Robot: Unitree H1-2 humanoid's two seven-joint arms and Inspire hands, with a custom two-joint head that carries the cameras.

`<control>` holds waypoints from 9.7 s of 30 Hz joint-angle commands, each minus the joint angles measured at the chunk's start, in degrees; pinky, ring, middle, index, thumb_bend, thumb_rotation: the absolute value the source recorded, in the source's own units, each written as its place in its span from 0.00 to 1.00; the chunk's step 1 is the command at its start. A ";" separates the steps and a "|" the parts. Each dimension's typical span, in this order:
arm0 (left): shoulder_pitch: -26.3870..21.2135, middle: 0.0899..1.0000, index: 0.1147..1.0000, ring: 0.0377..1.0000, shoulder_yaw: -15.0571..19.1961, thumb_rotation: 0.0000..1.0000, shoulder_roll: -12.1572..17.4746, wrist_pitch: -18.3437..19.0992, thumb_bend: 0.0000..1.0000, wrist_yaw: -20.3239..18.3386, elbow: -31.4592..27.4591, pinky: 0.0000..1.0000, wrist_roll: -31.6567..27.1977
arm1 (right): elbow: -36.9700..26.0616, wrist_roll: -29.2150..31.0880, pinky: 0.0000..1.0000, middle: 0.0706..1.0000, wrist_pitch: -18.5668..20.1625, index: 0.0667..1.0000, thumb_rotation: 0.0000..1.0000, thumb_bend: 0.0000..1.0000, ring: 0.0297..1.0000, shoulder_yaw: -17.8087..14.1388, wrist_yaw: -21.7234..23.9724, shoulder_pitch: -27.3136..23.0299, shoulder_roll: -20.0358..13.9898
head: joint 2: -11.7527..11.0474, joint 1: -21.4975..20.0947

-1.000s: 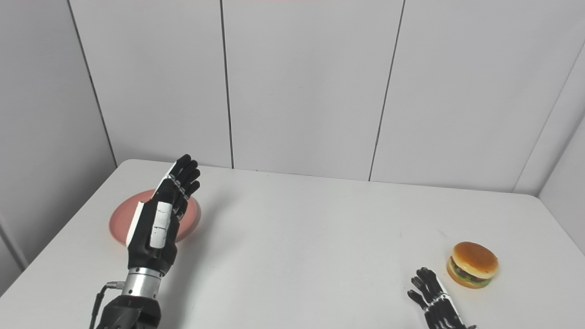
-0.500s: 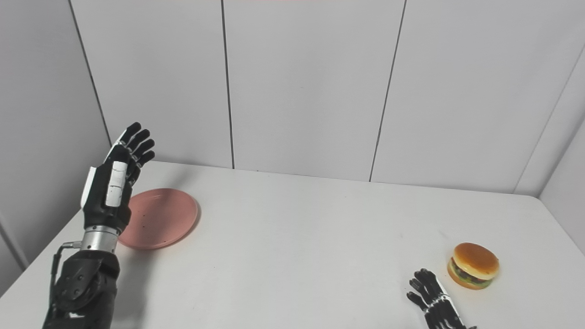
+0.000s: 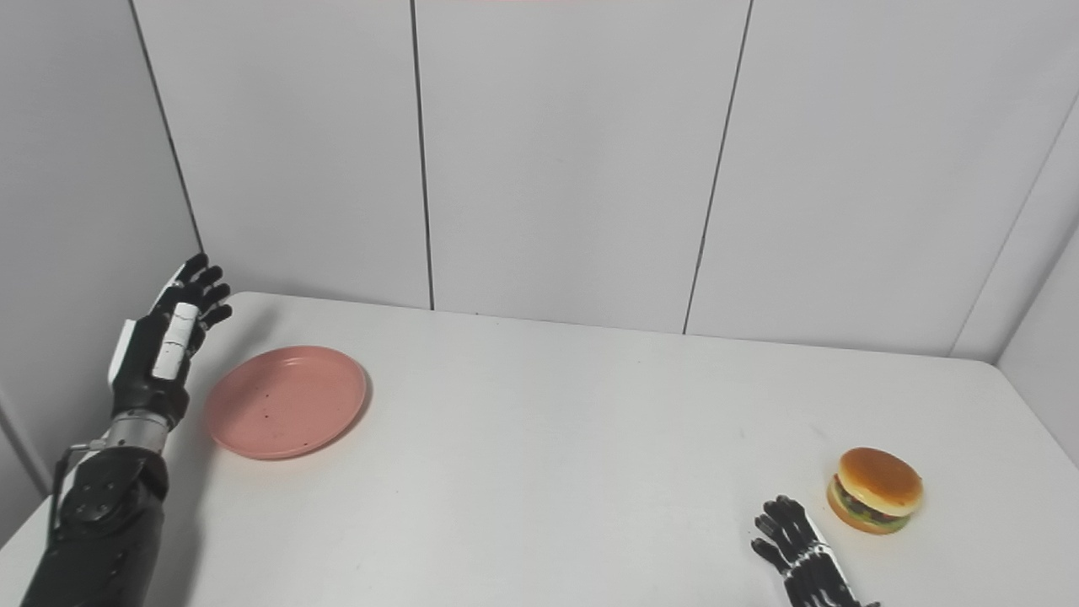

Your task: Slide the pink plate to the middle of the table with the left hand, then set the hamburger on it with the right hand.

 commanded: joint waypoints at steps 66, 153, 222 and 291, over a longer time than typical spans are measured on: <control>-9.53 0.87 0.83 0.90 -3.29 0.77 -0.95 -9.47 0.96 -8.58 24.84 0.91 -2.66 | 1.83 -4.97 0.84 0.92 8.61 0.91 0.93 0.96 0.88 0.29 -2.98 1.58 -2.37 | 3.48 -2.85; -6.56 0.88 0.85 0.91 -12.16 0.77 -20.29 -6.01 0.94 -7.74 20.20 0.89 0.28 | -5.14 -12.05 0.82 0.94 10.17 0.93 0.98 0.88 0.89 4.75 -5.73 2.92 -1.48 | 6.50 -8.04; -1.74 0.89 0.86 0.92 -15.82 0.79 -22.41 -1.36 0.93 -12.99 12.79 0.89 -0.12 | -10.55 -20.75 0.82 0.96 16.20 0.95 1.00 0.86 0.91 9.12 -10.10 2.56 3.66 | 7.10 -23.28; -5.23 0.89 0.86 0.92 -12.47 0.79 -20.75 -7.73 0.93 -18.19 23.42 0.86 -3.15 | -17.19 -58.40 0.80 0.84 25.86 0.89 0.67 0.86 0.84 -5.85 -16.91 -14.87 -17.99 | 1.63 -30.77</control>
